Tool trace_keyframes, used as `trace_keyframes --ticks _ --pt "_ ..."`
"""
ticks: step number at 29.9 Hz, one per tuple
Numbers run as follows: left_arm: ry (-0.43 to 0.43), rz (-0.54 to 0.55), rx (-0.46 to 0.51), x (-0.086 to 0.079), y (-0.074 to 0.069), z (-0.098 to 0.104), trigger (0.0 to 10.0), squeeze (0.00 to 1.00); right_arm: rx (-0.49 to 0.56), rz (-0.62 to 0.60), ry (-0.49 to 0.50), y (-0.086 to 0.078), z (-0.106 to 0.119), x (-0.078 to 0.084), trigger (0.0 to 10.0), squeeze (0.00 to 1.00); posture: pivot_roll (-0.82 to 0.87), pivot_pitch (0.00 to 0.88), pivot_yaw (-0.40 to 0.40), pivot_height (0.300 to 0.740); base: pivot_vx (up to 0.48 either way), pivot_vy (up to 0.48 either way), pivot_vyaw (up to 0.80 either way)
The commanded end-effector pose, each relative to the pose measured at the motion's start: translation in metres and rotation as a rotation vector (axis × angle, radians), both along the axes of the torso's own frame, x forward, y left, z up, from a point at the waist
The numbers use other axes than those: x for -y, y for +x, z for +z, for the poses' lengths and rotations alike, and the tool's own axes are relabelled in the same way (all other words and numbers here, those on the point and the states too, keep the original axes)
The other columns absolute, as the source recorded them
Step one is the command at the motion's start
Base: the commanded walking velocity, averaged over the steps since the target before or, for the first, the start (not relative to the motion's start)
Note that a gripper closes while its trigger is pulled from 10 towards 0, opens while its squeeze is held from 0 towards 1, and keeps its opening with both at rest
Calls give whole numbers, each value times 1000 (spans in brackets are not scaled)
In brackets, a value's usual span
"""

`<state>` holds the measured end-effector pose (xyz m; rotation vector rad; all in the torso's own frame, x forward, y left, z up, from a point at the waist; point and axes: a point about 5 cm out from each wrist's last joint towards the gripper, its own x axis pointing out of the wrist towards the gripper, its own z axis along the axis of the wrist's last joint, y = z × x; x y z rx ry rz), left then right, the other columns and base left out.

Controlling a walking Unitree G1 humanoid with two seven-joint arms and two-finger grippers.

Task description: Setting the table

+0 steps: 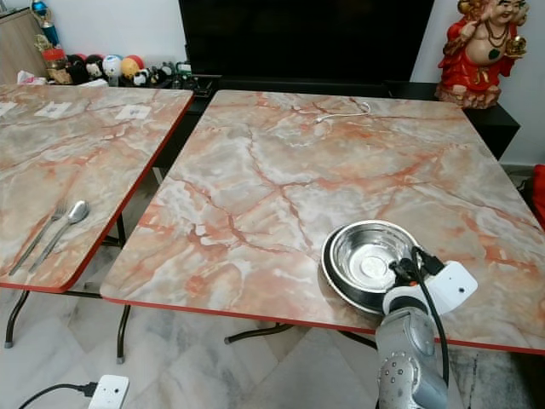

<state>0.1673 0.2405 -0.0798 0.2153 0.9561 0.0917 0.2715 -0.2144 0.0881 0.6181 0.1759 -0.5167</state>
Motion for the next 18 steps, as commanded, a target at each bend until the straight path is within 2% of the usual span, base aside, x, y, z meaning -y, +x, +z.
trace_keyframes --ticks 1,2,3,4,5,7,8,9,18 --pt "7 6 -15 -3 -4 -1 10000 0 -16 -5 1 0 -2 0 10000 0 17 9 -21 740 0 0 0" --pt "8 5 -14 -3 -4 -1 10000 0 -10 -2 2 0 -2 0 10000 239 17 9 -22 740 0 0 0" --pt "8 5 -14 -3 -4 -1 10000 0 -10 -2 2 0 -2 0 10000 239 17 9 -22 740 0 0 0" --pt "8 5 -14 -3 -3 -1 10000 0 -7 -2 2 1 -1 0 10000 431 17 8 -21 740 0 0 0" --pt "7 6 -13 -3 -3 -1 10000 0 -7 0 0 1 -1 0 10000 1000 16 9 -21 740 0 0 0" --pt "7 6 -13 -3 -3 -1 10000 0 -6 -8 -7 1 0 1 10000 1000 17 9 -21 740 0 0 0" --pt "7 6 -13 -3 -3 -1 10000 0 -10 -13 -19 1 0 2 10000 443 18 8 -20 740 0 0 0" --pt "7 6 -12 -3 -3 -1 10000 0 -10 -21 -35 1 1 3 10000 0 18 8 -20 740 0 0 0" --pt "6 6 -11 -3 -3 -1 10000 0 -7 -33 -101 1 5 6 10000 0 18 7 -19 740 0 0 0"
